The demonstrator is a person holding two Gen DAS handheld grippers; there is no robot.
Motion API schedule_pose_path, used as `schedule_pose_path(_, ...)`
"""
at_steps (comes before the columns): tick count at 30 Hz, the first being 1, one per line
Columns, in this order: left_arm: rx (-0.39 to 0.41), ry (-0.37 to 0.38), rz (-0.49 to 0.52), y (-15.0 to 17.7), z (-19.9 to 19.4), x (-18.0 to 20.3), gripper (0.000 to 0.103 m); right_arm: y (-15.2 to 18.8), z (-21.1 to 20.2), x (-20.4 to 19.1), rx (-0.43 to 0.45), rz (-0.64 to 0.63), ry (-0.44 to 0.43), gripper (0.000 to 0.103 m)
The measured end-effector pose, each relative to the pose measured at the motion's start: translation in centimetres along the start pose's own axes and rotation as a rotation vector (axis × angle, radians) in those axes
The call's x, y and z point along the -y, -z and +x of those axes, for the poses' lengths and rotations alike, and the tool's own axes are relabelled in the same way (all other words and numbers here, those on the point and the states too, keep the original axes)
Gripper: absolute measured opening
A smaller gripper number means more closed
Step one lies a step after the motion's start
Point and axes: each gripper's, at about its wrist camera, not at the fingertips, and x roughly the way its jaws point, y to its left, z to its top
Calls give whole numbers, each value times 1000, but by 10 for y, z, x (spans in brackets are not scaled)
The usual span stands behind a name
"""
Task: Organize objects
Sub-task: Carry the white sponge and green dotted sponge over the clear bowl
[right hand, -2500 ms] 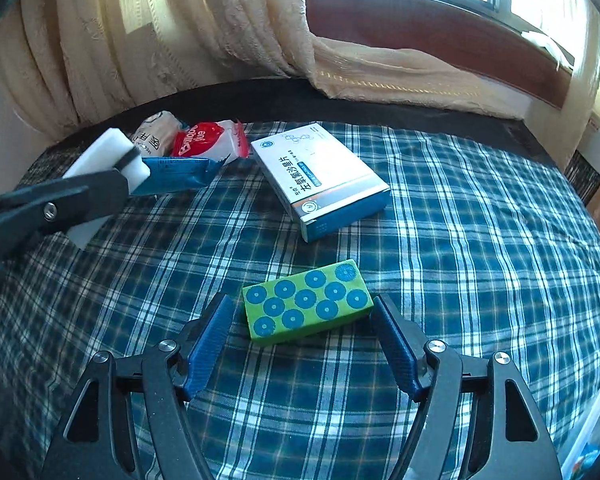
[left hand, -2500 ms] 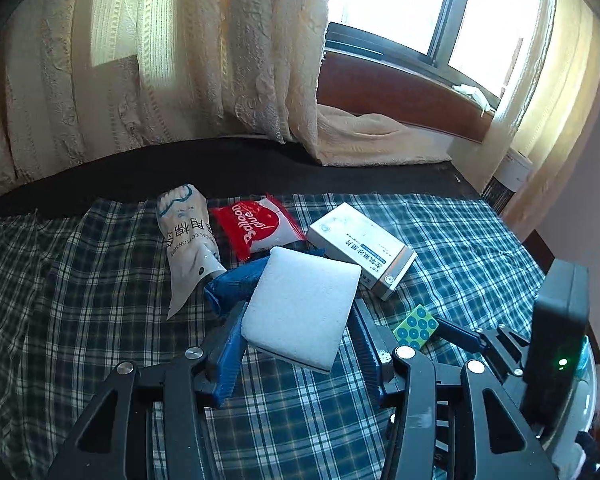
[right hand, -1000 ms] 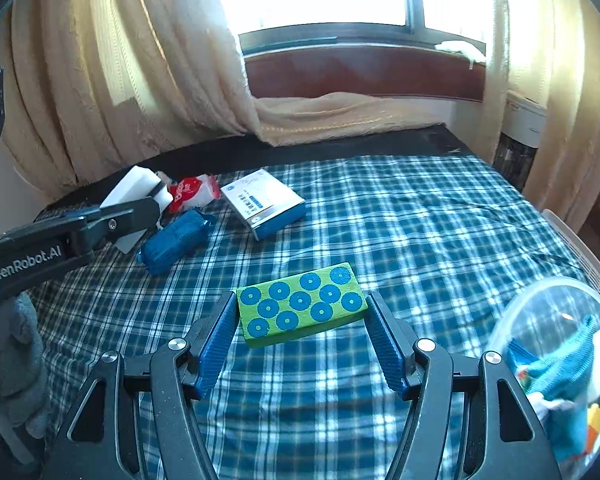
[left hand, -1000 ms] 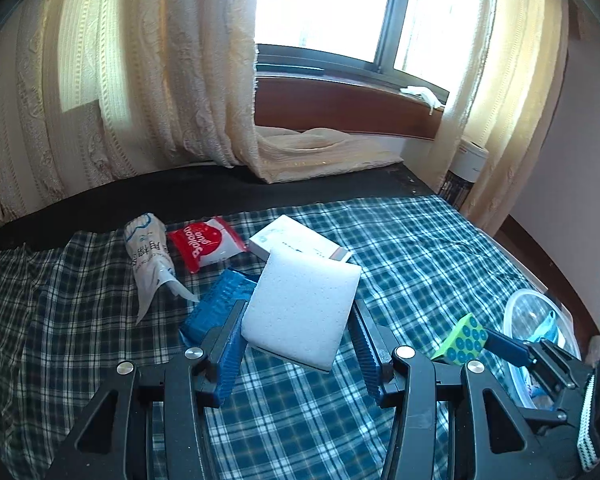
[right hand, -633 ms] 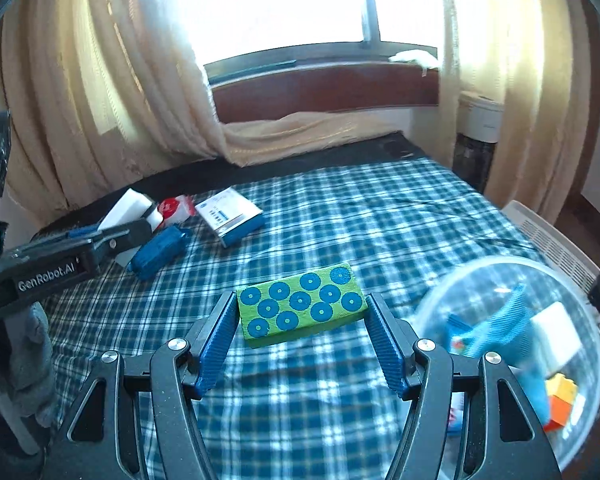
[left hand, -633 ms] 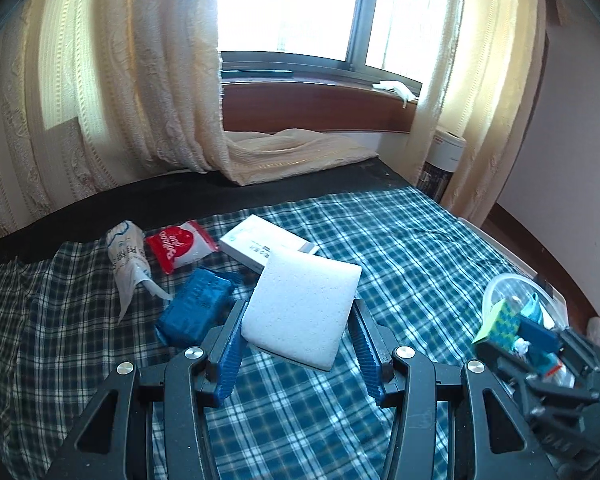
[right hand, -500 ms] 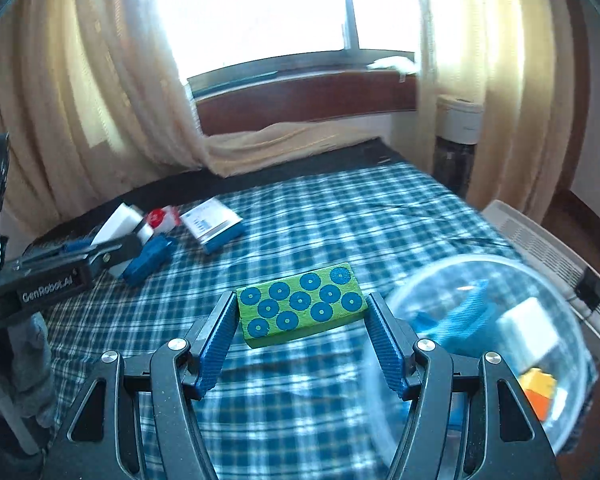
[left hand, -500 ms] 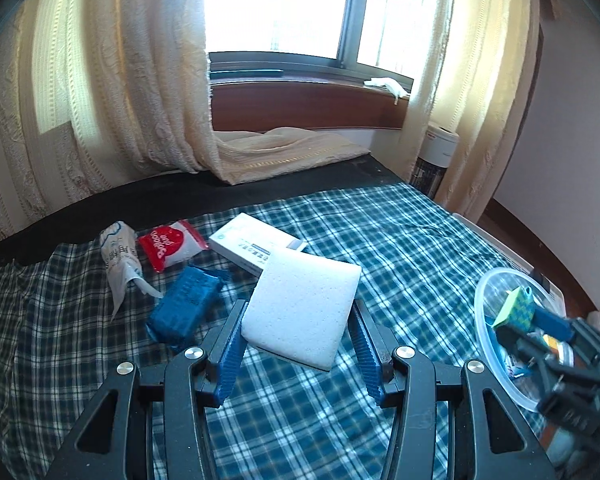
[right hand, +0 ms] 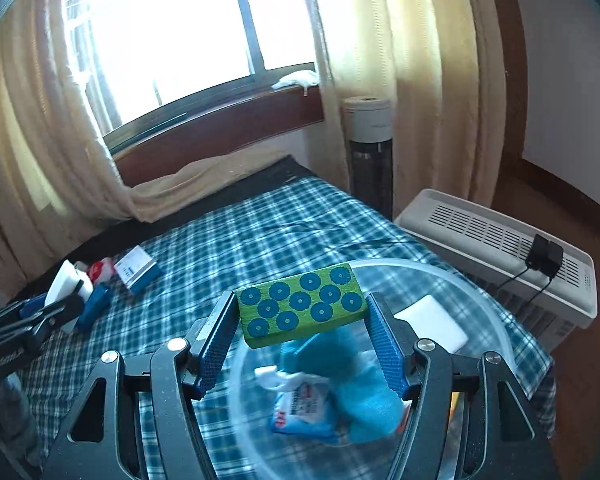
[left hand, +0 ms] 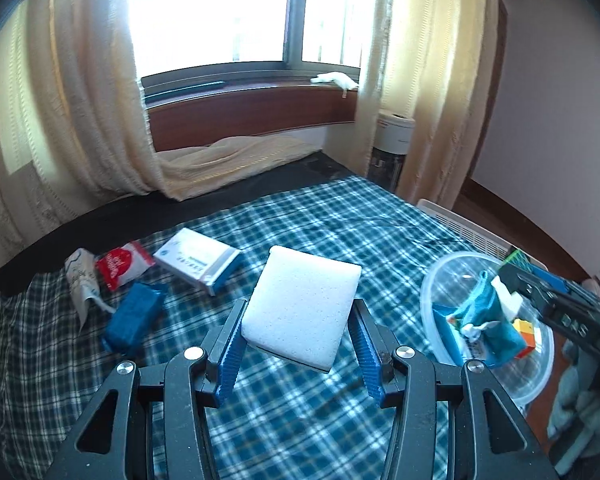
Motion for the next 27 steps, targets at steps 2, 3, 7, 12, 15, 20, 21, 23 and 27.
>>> schedule_pose_path(2,-3,7,13,0,1,8,53,-3,3,7,-4,12,2,65)
schedule_pose_path(3,-5,11,16,0,2,11,53,-6,7,12,-6,21,6,65)
schedule_pose_path(7,-21,29,31,-1,8,23,53,-12,17,24,-15,43,14,65)
schedule_pose_path(12,-31,32,52,-2,15,35,53,-19,35,40,-43,83,18,66)
schedule_pose_path(15,-37,34,61,-3,19,41,53,-23,44,47,-55,101,21,66)
schedule_pose_path(20,-50,36,71,-4,26,49,53,-25,48,54,-54,115,9,67)
schedule_pose_path(21,-53,37,72,-4,27,51,53,-25,48,55,-52,117,8,67)
schedule_pose_path(23,-59,41,76,-5,31,55,53,-24,45,57,-44,120,8,67)
schedule_pose_path(27,-68,57,87,-8,38,63,53,-21,34,62,-18,130,9,67)
